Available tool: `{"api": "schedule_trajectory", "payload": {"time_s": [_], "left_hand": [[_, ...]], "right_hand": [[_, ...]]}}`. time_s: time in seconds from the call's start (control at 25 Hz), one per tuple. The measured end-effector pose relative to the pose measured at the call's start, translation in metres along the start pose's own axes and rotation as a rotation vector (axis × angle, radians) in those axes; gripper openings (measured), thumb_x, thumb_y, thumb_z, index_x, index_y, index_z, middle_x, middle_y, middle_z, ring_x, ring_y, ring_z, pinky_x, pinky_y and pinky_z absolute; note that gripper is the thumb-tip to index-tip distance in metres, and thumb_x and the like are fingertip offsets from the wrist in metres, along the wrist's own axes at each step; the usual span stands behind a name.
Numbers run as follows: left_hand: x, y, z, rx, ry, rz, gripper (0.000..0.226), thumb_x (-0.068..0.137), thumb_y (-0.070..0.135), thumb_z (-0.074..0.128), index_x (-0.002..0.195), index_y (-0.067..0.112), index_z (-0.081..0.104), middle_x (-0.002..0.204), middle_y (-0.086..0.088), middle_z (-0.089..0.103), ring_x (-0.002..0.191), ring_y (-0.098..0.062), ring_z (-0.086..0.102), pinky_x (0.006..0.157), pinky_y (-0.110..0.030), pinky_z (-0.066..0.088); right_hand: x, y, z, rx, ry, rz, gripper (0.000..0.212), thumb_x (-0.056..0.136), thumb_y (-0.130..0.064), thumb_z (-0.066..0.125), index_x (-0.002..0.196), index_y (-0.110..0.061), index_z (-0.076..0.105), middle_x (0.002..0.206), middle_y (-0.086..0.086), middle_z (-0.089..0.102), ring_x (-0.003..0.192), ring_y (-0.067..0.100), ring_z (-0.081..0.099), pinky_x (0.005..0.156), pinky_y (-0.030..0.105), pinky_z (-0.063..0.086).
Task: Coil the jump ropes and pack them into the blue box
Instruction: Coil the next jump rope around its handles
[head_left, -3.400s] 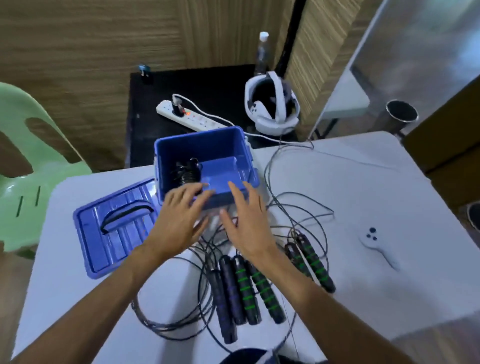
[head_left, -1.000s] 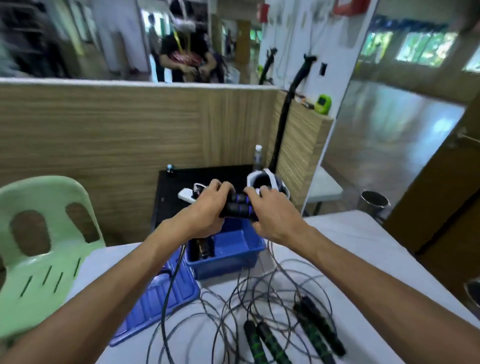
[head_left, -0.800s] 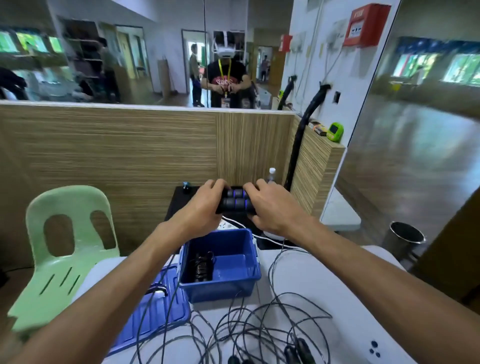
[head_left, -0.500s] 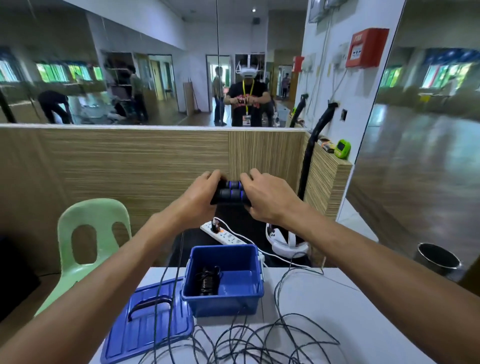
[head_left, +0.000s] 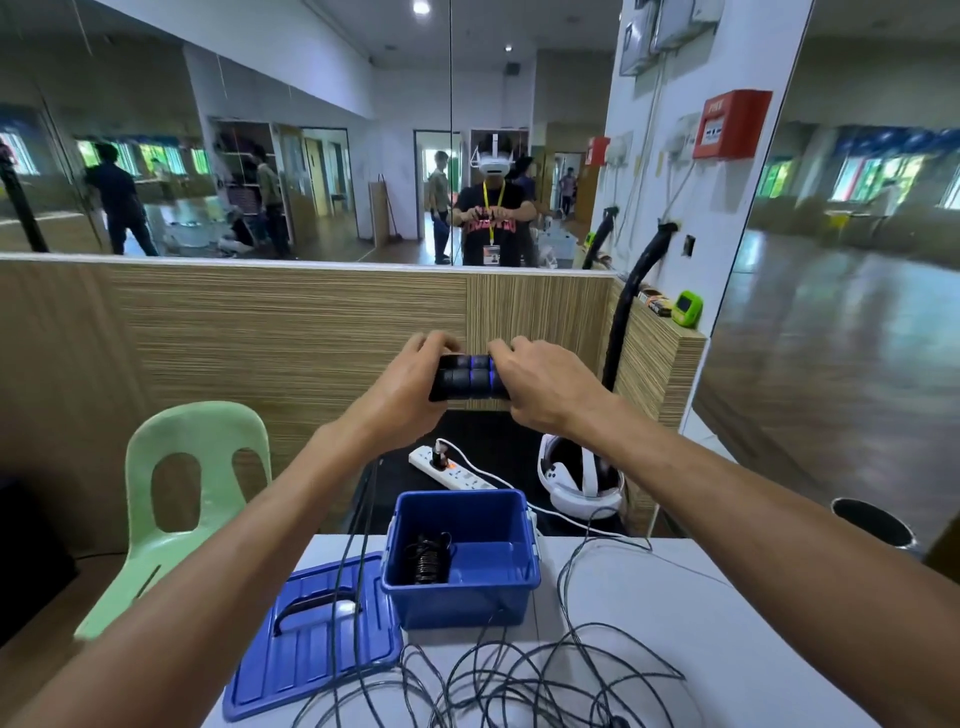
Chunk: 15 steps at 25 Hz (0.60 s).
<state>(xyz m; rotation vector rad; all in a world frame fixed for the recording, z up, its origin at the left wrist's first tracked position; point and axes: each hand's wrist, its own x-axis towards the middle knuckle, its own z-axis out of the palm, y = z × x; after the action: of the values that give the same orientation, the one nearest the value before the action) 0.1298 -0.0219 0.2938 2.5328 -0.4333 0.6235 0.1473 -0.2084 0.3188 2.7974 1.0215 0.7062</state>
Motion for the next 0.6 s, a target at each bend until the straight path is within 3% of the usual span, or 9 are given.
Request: {"api": "schedule_trajectory", "payload": {"time_s": [0.08,0.2,0.24,0.32,0.44,0.6], "left_hand": [[-0.018,-0.005,0.011,-0.134,0.145,-0.153,0.05,0.085,0.004,0.066,0.127,0.017,0.042,0.111,0.006,0.054,0.093,-0.007,0.054,0.08,-0.023,0.044],[-0.054,-0.018,0.045,-0.404,0.314,-0.406,0.006,0.102,0.025,0.043,0.104,0.023,0.048,0.074,-0.001,0.059,0.063,-0.017,0.056,0.055,-0.042,0.051],[-0.065,-0.019,0.055,-0.424,0.34,-0.446,0.014,0.103,0.03,0.037,0.096,0.024,0.047,0.069,-0.001,0.056,0.059,-0.02,0.052,0.051,-0.044,0.047],[-0.078,-0.008,0.071,-0.379,0.261,-0.468,0.023,0.104,0.035,0.029,0.092,0.024,0.046,0.071,-0.001,0.058,0.059,-0.019,0.052,0.049,-0.036,0.042],[-0.072,0.029,0.08,-0.177,0.143,-0.352,0.022,0.105,0.031,0.026,0.1,0.017,0.042,0.079,-0.003,0.065,0.069,-0.025,0.062,0.061,-0.041,0.047],[-0.05,0.063,0.087,-0.034,0.118,-0.267,0.032,0.105,0.032,0.021,0.122,0.011,0.038,0.082,-0.009,0.065,0.073,-0.032,0.064,0.06,-0.038,0.043]], "right_hand": [[0.0,-0.002,-0.001,0.042,-0.019,0.058,0.038,0.083,-0.013,0.065,0.117,-0.01,0.048,0.101,0.012,0.059,0.084,0.029,0.061,0.07,0.039,0.051],[0.003,0.006,-0.006,0.177,-0.053,0.215,0.033,0.084,-0.013,0.063,0.113,-0.012,0.047,0.094,0.01,0.059,0.077,0.027,0.06,0.073,0.043,0.055],[0.005,0.01,-0.008,0.222,-0.059,0.258,0.032,0.085,-0.015,0.064,0.112,-0.013,0.047,0.092,0.008,0.058,0.074,0.024,0.06,0.073,0.042,0.056],[0.011,0.014,-0.011,0.294,-0.066,0.284,0.034,0.086,-0.031,0.071,0.107,-0.016,0.048,0.088,0.003,0.058,0.07,0.016,0.058,0.071,0.036,0.055],[0.02,0.003,-0.013,0.332,-0.094,0.222,0.06,0.071,-0.067,0.072,0.096,-0.018,0.048,0.081,-0.004,0.053,0.067,0.009,0.053,0.066,0.029,0.049],[0.019,-0.009,-0.014,0.34,-0.104,0.241,0.076,0.058,-0.081,0.069,0.092,-0.016,0.049,0.08,-0.001,0.057,0.07,0.017,0.057,0.068,0.035,0.052]]}}
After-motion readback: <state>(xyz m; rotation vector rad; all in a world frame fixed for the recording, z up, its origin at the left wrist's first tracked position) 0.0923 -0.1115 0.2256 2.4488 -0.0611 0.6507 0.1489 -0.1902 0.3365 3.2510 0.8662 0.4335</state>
